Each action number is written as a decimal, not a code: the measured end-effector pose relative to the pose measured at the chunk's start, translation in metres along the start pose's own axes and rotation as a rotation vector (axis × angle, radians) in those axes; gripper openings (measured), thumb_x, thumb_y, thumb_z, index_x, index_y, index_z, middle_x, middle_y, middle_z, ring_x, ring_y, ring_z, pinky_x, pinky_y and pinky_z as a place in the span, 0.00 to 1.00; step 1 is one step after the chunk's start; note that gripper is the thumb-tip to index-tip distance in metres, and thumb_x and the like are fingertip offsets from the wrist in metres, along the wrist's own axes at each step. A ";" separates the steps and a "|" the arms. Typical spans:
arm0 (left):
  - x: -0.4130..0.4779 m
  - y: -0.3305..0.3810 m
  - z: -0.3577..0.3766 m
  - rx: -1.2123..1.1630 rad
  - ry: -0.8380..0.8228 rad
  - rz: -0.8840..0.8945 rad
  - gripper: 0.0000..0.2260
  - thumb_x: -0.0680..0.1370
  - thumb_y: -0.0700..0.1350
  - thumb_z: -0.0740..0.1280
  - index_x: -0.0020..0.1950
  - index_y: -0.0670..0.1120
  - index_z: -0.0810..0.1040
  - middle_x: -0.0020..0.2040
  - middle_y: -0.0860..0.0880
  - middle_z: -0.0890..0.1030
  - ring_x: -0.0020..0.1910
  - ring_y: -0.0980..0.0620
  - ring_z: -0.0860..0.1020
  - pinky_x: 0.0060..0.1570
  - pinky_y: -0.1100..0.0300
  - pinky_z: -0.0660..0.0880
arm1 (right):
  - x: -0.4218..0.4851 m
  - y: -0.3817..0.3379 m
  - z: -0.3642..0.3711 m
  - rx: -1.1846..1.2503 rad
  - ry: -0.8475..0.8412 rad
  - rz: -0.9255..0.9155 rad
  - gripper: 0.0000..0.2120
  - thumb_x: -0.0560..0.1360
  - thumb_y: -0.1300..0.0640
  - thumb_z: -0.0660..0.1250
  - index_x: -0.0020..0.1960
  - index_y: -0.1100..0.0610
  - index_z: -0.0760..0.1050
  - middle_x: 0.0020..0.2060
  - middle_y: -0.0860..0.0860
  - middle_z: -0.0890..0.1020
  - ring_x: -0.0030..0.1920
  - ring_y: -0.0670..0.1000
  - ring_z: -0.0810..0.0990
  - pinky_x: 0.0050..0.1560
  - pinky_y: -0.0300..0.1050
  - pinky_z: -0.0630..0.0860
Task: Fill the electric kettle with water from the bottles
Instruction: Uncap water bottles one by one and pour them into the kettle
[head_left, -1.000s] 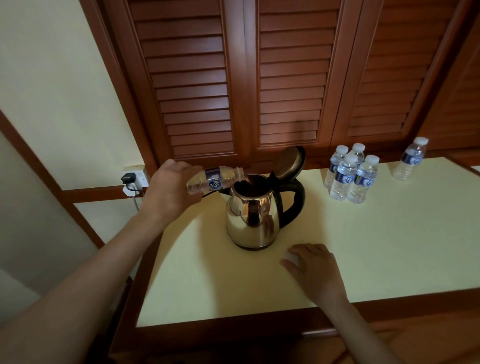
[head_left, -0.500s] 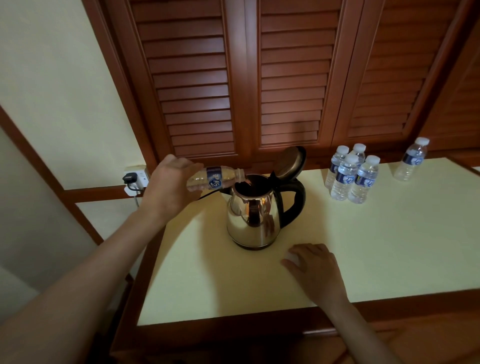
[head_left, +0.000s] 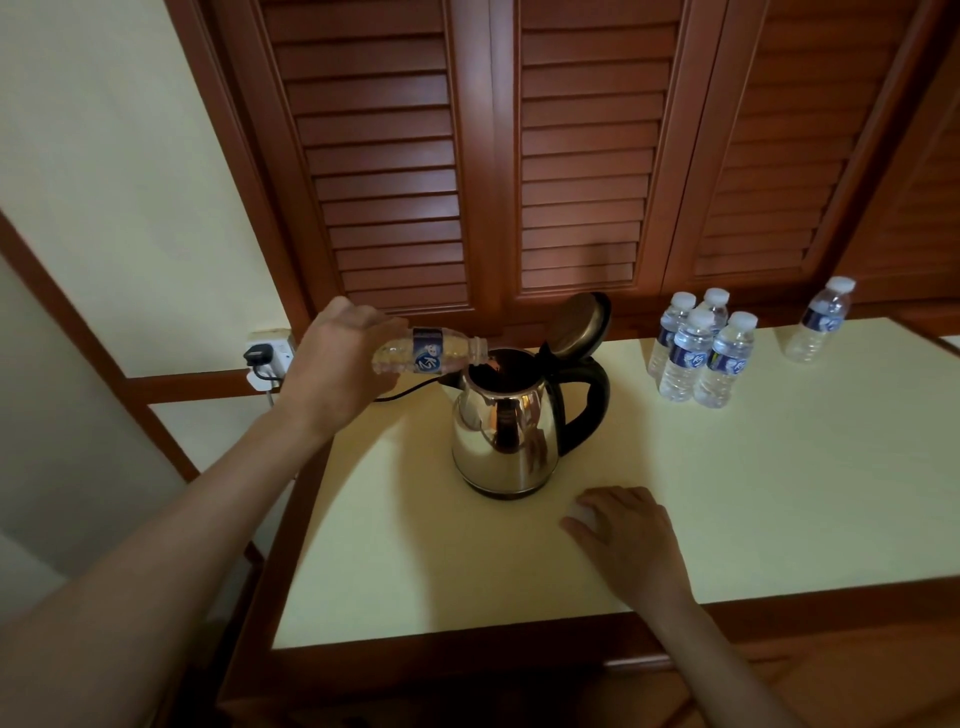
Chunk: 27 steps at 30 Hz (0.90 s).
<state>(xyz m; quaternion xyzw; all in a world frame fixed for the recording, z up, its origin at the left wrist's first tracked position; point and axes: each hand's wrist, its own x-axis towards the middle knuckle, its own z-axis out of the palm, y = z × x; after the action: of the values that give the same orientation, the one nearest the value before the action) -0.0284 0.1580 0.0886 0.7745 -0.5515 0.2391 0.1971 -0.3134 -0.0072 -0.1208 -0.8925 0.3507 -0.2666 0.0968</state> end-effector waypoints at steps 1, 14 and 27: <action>0.000 0.001 -0.001 0.003 -0.003 0.002 0.25 0.67 0.38 0.80 0.63 0.44 0.82 0.55 0.45 0.83 0.53 0.41 0.74 0.46 0.58 0.66 | 0.000 0.000 0.000 0.003 0.001 0.002 0.19 0.72 0.34 0.60 0.51 0.44 0.80 0.48 0.39 0.81 0.53 0.48 0.74 0.51 0.43 0.68; 0.006 0.017 -0.009 -0.011 0.022 -0.016 0.26 0.63 0.32 0.81 0.60 0.37 0.83 0.51 0.38 0.81 0.48 0.38 0.79 0.48 0.50 0.78 | 0.000 -0.001 0.002 0.022 0.039 -0.011 0.18 0.71 0.35 0.61 0.49 0.45 0.80 0.47 0.40 0.82 0.51 0.50 0.76 0.49 0.47 0.71; 0.039 0.018 -0.012 0.670 -0.085 0.306 0.16 0.79 0.44 0.61 0.67 0.50 0.73 0.59 0.52 0.78 0.55 0.49 0.73 0.53 0.58 0.68 | 0.001 0.000 0.002 0.012 0.008 0.016 0.19 0.71 0.34 0.61 0.51 0.44 0.80 0.48 0.39 0.81 0.53 0.49 0.75 0.50 0.45 0.70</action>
<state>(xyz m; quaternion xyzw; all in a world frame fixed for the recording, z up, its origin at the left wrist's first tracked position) -0.0368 0.1290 0.1217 0.7138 -0.5599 0.4006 -0.1287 -0.3120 -0.0073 -0.1218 -0.8880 0.3565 -0.2715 0.1030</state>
